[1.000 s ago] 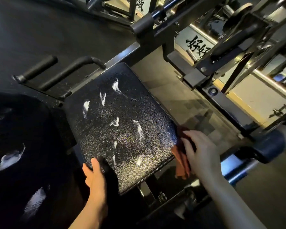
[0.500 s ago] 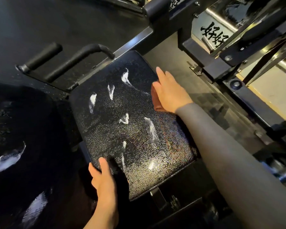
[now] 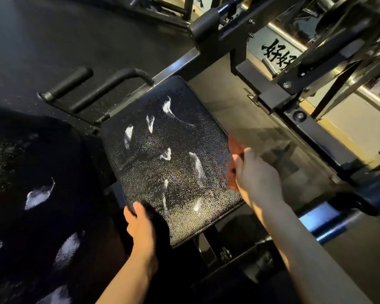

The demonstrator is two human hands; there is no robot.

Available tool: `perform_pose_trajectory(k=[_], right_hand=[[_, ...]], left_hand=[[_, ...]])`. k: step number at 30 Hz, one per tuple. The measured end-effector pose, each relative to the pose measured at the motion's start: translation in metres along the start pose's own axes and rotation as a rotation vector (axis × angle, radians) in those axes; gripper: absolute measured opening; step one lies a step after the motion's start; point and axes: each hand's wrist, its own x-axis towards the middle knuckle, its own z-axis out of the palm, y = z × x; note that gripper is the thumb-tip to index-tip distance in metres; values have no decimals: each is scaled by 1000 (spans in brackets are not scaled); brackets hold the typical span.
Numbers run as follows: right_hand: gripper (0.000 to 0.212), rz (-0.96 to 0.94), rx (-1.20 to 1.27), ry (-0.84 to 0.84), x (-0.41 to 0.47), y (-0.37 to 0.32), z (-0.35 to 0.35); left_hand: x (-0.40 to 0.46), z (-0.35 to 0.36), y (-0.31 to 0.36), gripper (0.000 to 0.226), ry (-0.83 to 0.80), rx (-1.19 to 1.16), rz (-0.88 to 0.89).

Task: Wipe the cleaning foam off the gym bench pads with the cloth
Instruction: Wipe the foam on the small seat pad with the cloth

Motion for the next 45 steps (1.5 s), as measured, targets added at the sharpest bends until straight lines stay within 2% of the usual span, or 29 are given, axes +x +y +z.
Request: perform_pose_trajectory(k=[4,7,11,16,20,25,28,33,35,37,39,42,45], right_hand=[[71,-93,57,-79,-45,24,-1],[81,-156,64,-168,-25,21,-4],[76,-189,44,-182,38,-18,-1],[61,-242,97,-16,112,-71,6],[59,-203,179,-25,138,-83,7],[46,-157,60,89,102,-73,6],[46,-142,2,7,66,-51,1],[62,-136,-131,-76,-21,8,-4],[63,-171,-95,-53,-53,29,4],[57,-227,20,39,-68,43,13],[65,-268,85,66,-62,41,13],[71,-112,257,-17,-27,13,11],[58,95,312,71,4,-2,9]], left_hand=[[-2,-4,-5,55,-18,-11,14],[-3,-2,-7,55,-14,-16,19],[-2,6,-9,56,66,32,40],[4,11,-7,57,108,48,26],[8,10,-8,57,111,58,22],[8,5,-11,56,59,26,20],[9,2,-11,56,31,-7,8],[12,0,-13,56,7,-42,8],[14,-2,-17,56,0,-47,21],[14,-2,-22,55,11,-57,38],[10,0,-30,54,30,-76,56],[5,1,-37,53,17,-81,67],[11,-2,-38,60,-12,-114,38]])
